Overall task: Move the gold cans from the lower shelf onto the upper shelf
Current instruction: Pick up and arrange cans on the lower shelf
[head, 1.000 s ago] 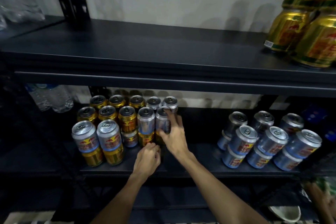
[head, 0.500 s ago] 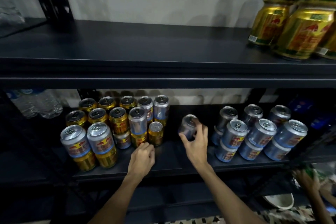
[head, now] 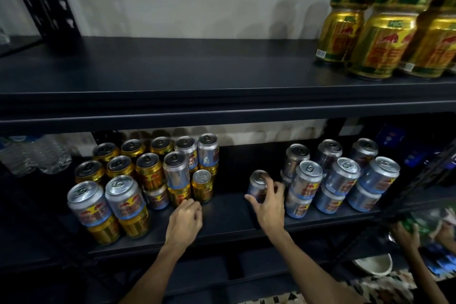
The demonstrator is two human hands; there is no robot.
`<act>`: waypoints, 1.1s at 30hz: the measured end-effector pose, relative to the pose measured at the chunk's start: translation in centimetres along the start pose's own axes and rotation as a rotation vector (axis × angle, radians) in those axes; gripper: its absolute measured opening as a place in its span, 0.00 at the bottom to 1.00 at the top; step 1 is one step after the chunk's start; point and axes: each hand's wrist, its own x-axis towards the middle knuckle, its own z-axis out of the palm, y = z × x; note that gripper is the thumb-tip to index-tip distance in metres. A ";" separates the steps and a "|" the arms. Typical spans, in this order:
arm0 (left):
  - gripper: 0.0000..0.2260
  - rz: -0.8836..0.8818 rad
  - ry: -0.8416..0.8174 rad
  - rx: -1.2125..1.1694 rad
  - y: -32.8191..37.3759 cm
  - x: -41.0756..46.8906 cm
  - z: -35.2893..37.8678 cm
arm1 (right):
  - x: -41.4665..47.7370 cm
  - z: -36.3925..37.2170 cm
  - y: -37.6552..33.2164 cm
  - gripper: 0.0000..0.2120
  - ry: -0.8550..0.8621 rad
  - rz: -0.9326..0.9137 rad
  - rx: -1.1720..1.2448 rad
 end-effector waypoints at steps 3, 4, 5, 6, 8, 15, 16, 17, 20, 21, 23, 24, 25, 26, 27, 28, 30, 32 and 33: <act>0.13 -0.022 -0.014 -0.003 -0.2 0.1 0.2 | -0.4 0.1 0.6 0.38 -0.028 -0.025 -0.035; 0.13 -0.021 -0.015 -0.001 -0.2 0.0 0.2 | -0.4 0.1 0.8 0.38 -0.043 -0.029 -0.050; 0.13 -0.018 -0.013 0.002 -0.2 0.0 0.2 | -0.3 0.1 0.9 0.38 -0.056 -0.030 -0.067; 0.13 -0.014 -0.014 0.004 -0.2 0.1 0.3 | -0.1 0.2 1.0 0.39 -0.068 -0.024 -0.086; 0.12 -0.011 -0.021 0.006 -0.2 0.1 0.3 | 0.3 0.1 0.8 0.40 -0.091 -0.002 -0.112; 0.12 -0.001 -0.030 0.020 -0.2 0.1 0.1 | 0.3 -0.2 0.0 0.40 -0.125 0.029 -0.175; 0.12 -0.002 -0.029 0.023 -0.2 0.1 0.2 | 0.4 -0.2 -0.1 0.40 -0.132 0.030 -0.186; 0.12 -0.002 -0.029 0.022 -0.2 0.1 0.2 | 0.5 -0.2 -0.2 0.40 -0.137 0.035 -0.200; 0.13 -0.007 -0.036 0.020 -0.2 0.2 0.3 | 0.7 -0.2 -0.4 0.40 -0.149 0.055 -0.245; 0.13 -0.008 -0.033 0.019 -0.2 0.1 0.2 | 0.7 -0.2 -0.5 0.40 -0.151 0.051 -0.251; 0.13 -0.008 -0.029 0.020 -0.2 0.2 0.2 | 0.6 -0.2 -0.6 0.40 -0.145 0.026 -0.247; 0.13 -0.009 -0.031 0.023 -0.2 0.2 0.2 | 0.6 -0.1 -0.4 0.41 -0.143 0.014 -0.246; 0.13 -0.009 -0.033 0.026 -0.1 0.2 0.2 | 0.5 -0.1 -0.3 0.42 -0.141 0.007 -0.247; 0.13 -0.011 -0.034 0.027 -0.1 0.1 0.2 | 0.3 0.0 -0.2 0.43 -0.129 0.003 -0.258; 0.13 -0.015 -0.036 0.028 -0.2 0.1 0.2 | 0.0 0.1 -0.1 0.45 -0.089 -0.008 -0.270; 0.13 -0.017 -0.039 0.027 -0.2 0.1 0.1 | -0.5 0.3 -0.2 0.46 -0.027 -0.030 -0.266; 0.13 -0.019 -0.042 0.017 -0.2 0.1 0.2 | -2.1 0.5 -0.9 0.45 0.121 -0.096 -0.221; 0.13 -0.014 -0.026 0.013 -0.1 0.2 0.0 | -3.2 0.5 -2.8 0.42 0.233 -0.230 -0.139; 0.12 -0.011 -0.025 0.015 0.0 0.2 0.0 | -3.1 0.5 -3.9 0.39 0.248 -0.300 -0.085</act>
